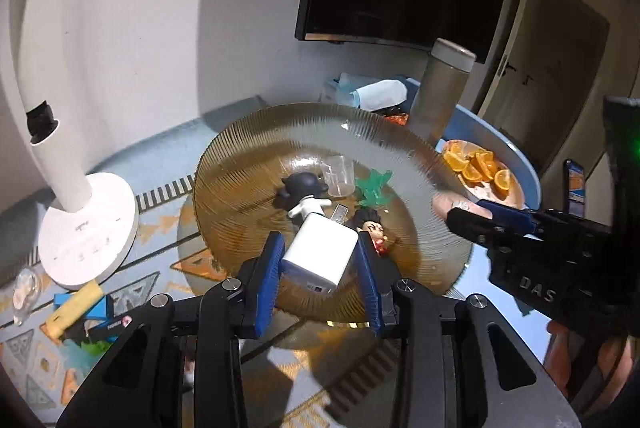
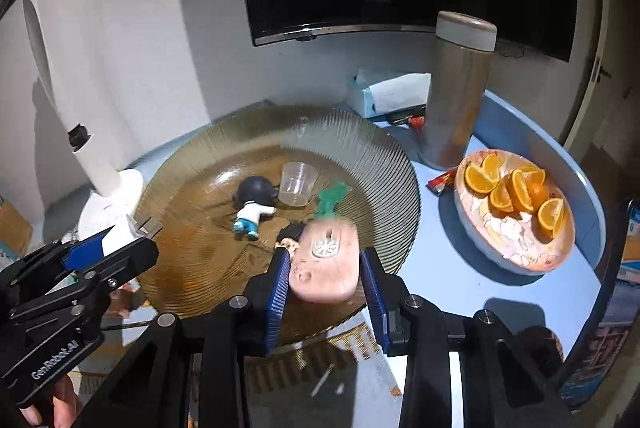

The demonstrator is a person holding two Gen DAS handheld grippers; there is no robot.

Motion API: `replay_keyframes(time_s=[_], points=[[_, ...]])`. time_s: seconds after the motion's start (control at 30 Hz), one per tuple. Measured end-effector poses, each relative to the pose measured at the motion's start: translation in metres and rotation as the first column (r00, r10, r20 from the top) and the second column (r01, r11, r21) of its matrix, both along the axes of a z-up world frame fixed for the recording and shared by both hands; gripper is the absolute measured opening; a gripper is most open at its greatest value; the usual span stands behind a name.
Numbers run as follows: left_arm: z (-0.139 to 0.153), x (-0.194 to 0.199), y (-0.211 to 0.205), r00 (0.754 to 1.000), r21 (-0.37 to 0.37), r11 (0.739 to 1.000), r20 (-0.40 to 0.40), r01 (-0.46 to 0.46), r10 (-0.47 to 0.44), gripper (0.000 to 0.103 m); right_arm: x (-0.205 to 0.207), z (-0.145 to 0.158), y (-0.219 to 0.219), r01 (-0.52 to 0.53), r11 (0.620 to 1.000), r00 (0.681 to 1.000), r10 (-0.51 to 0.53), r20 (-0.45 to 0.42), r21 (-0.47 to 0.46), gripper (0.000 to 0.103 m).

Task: Organize rigid objects

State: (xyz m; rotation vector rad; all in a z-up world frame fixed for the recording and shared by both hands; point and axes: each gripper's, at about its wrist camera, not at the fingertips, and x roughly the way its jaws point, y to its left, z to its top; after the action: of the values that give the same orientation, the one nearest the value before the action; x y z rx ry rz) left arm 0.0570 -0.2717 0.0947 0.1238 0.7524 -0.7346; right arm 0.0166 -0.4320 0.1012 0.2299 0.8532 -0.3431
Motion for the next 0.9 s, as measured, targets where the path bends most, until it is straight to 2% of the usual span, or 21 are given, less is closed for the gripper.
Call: replay_keyframes(time_s=[0.03,0.07,0.1,0.13,0.17,0.2,0.27,0.4,0.63,0.73,0.9], points=[[0.0,0.001,-0.002,1.0,0.005,1.0,0.007,-0.007,0.007,0.034,0.001,0.001,-0.001,0.003,1.0,1.0,-0.003,0.001,-0.006,0.035],[0.002,0.001,-0.004,0.999,0.009,1.0,0.031,-0.022,0.021,0.036,0.002,0.002,-0.001,0.007,1.0,1.0,-0.007,0.0,-0.015,0.046],[0.004,0.001,-0.004,0.998,0.014,0.999,0.052,-0.034,0.033,0.049,0.003,0.004,-0.003,0.018,0.999,1.0,-0.018,-0.002,-0.028,0.056],[0.007,0.0,-0.003,0.997,0.019,0.999,0.067,-0.043,0.041,0.057,0.0,0.009,-0.004,0.035,0.999,0.999,-0.034,0.021,-0.042,0.066],[0.013,-0.002,0.002,0.995,0.008,0.999,0.089,-0.053,0.052,0.072,-0.002,0.012,-0.006,0.035,0.998,0.999,-0.033,0.04,-0.044,0.066],[0.017,-0.005,0.007,0.992,-0.005,0.998,0.108,-0.06,0.06,0.077,-0.004,0.015,-0.006,0.032,0.999,0.998,-0.029,0.053,-0.043,0.066],[0.029,-0.012,0.02,0.986,-0.015,0.997,0.147,-0.08,0.081,0.077,-0.01,0.022,-0.004,0.028,0.999,0.997,-0.024,0.073,-0.045,0.066],[0.046,-0.025,0.049,0.978,-0.029,0.992,0.167,-0.122,0.126,0.077,-0.019,0.032,0.008,-0.004,1.0,0.995,0.006,0.098,-0.027,0.066],[0.079,-0.06,0.113,0.949,-0.042,0.975,0.222,-0.22,0.224,0.079,-0.042,0.066,0.05,-0.072,0.997,0.981,0.076,0.18,-0.032,0.066],[0.09,-0.075,0.153,0.927,-0.062,0.956,0.234,-0.286,0.293,0.082,-0.048,0.079,0.079,-0.126,0.991,0.968,0.133,0.211,-0.045,0.066],[0.097,-0.088,0.209,0.884,-0.091,0.914,0.234,-0.395,0.405,0.082,-0.045,0.079,0.122,-0.213,0.976,0.955,0.215,0.204,-0.035,0.066]])
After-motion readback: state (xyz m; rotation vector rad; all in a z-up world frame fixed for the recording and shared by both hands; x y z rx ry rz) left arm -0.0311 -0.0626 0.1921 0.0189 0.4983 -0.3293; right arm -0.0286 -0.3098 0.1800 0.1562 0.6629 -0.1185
